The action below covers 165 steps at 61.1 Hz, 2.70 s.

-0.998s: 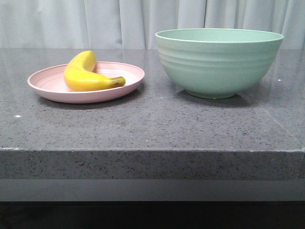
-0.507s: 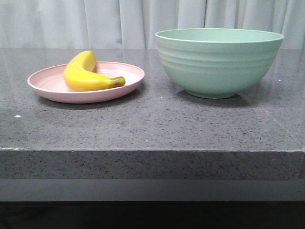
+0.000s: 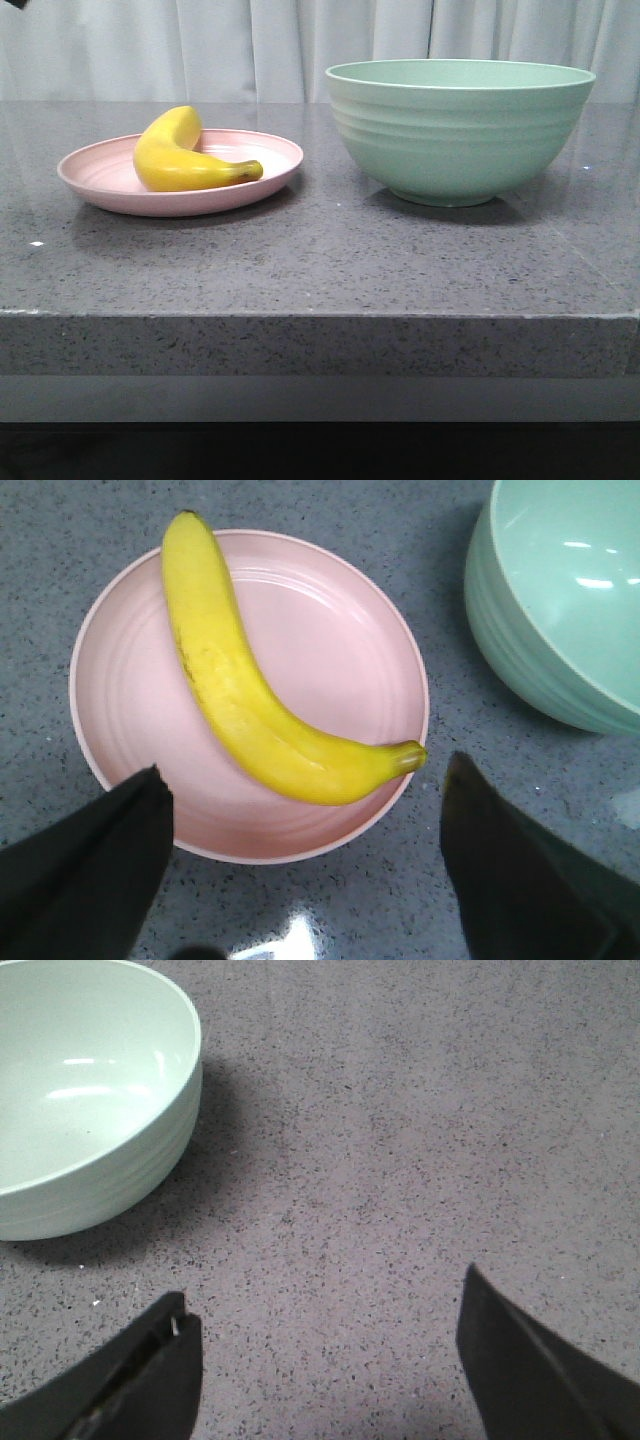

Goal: Transfer banana from pink plate to green bowl

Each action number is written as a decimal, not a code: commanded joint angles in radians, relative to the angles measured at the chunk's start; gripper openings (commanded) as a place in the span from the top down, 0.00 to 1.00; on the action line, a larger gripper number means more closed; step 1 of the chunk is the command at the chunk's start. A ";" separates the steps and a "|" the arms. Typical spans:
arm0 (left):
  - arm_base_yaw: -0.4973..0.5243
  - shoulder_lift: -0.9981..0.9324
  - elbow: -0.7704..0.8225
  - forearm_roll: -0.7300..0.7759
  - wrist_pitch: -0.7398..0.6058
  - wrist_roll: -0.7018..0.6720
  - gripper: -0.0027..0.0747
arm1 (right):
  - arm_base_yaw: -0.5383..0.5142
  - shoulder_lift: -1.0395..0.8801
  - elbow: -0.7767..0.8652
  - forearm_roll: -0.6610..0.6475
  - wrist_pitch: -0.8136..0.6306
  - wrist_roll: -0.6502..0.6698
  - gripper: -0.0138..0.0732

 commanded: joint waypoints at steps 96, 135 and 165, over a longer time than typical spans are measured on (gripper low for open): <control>-0.008 0.494 -0.306 0.054 -0.020 -0.156 0.26 | -0.007 0.005 -0.033 0.000 -0.067 -0.010 0.21; -0.008 0.483 -0.307 0.041 -0.011 -0.156 0.70 | -0.007 0.005 -0.033 0.000 -0.067 -0.010 0.21; -0.008 0.336 -0.355 0.022 0.038 -0.145 0.70 | -0.007 0.005 -0.033 0.000 -0.067 -0.010 0.21</control>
